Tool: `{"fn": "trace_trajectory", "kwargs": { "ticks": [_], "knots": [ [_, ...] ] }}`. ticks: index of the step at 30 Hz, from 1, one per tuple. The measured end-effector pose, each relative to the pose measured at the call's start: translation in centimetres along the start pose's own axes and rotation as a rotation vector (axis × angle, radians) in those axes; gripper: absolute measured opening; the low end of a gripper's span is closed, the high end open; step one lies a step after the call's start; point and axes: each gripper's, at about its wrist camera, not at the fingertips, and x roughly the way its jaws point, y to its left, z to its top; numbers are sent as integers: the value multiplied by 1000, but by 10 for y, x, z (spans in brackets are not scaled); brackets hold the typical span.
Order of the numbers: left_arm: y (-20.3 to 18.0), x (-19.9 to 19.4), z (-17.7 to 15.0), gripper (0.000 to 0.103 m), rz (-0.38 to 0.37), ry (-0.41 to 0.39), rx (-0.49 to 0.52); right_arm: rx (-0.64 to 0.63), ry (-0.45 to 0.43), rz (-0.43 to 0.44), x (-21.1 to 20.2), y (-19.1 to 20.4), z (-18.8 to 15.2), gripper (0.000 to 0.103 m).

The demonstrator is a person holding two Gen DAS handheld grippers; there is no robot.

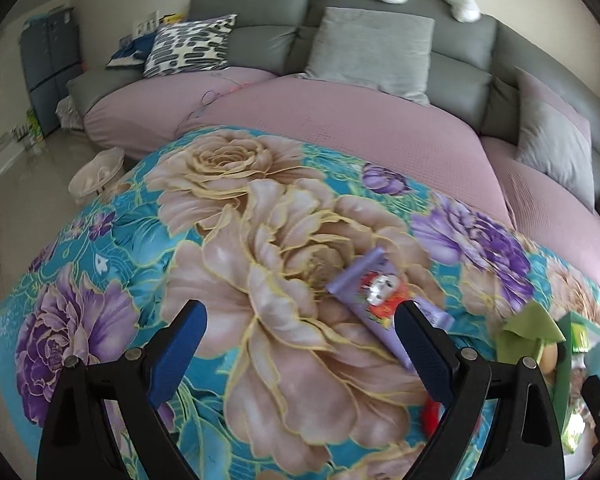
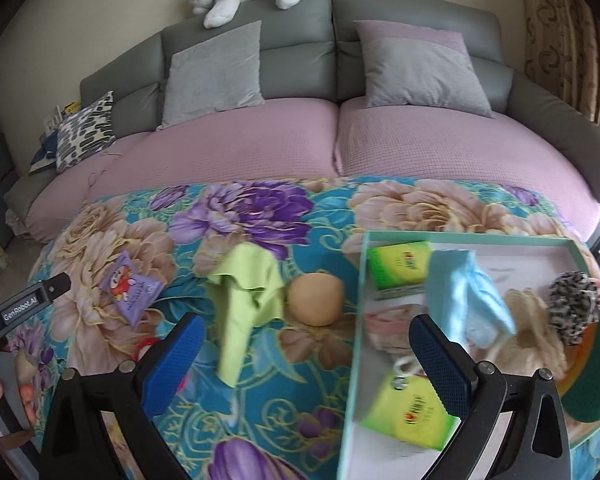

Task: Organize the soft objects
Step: 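Move both grippers back toward the remaining items on the bed, then grasp the purple baby-wipes pack with the left gripper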

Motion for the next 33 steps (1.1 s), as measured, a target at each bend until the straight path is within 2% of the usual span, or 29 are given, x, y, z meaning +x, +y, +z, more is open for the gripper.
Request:
{"fn": "trace_trajectory", "kwargs": {
  "ticks": [5, 10, 18, 24, 27, 33],
  "knots": [
    [2, 22, -1, 95, -28, 46, -3, -38, 17, -1, 14, 18, 2, 103],
    [-9, 41, 0, 95, -60, 53, 0, -73, 34, -18, 27, 26, 4, 103],
    [-36, 70, 1, 95, -128, 123, 18, -90, 49, -27, 46, 27, 8, 103],
    [-49, 83, 4, 95, -168, 133, 11, -88, 52, -30, 56, 24, 10, 103],
    [-54, 89, 3, 95, -166, 143, 7, -96, 51, -40, 60, 24, 11, 103],
    [-70, 98, -2, 95, -77, 141, 74, -101, 51, -41, 61, 24, 12, 103]
  ]
}}
